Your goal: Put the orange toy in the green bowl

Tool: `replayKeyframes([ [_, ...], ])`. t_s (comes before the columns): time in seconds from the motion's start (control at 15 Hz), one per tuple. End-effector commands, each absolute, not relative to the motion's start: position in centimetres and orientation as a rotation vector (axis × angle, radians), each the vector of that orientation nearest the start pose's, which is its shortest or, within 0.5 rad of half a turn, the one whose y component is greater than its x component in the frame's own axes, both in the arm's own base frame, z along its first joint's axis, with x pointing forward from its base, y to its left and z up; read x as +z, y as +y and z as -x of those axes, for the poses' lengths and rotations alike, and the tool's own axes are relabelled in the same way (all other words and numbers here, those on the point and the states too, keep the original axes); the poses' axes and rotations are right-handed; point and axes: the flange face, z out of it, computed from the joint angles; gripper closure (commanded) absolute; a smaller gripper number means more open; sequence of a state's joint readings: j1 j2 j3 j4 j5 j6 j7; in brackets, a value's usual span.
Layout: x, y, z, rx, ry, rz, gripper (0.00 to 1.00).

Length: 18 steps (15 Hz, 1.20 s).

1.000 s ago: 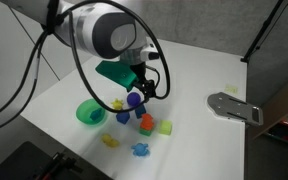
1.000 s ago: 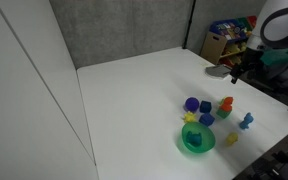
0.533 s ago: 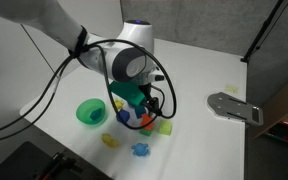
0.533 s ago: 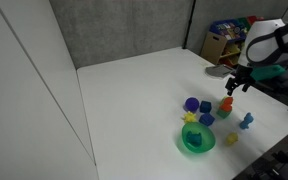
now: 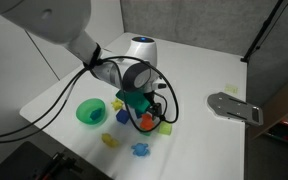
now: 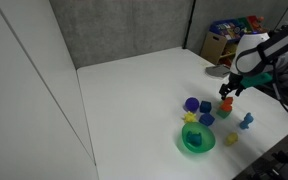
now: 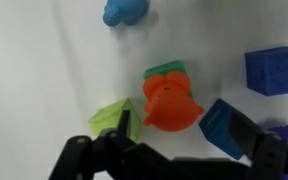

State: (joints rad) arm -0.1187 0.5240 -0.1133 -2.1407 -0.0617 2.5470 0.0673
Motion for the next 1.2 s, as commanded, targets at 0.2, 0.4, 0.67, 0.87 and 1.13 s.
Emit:
replayKeyframes([
  [0.2,13.3,-13.0,-54.5,0.113,0.384,3.205,0.00],
  [0.4,12.7,-13.3,-54.3,0.140,0.390,3.204,0.00],
  [0.67,12.0,-13.4,-53.9,0.166,0.391,3.200,0.00],
  [0.87,12.0,-13.1,-53.8,0.172,0.393,3.207,0.26],
  [1.13,12.8,-12.6,-53.9,0.188,0.401,3.211,0.57],
])
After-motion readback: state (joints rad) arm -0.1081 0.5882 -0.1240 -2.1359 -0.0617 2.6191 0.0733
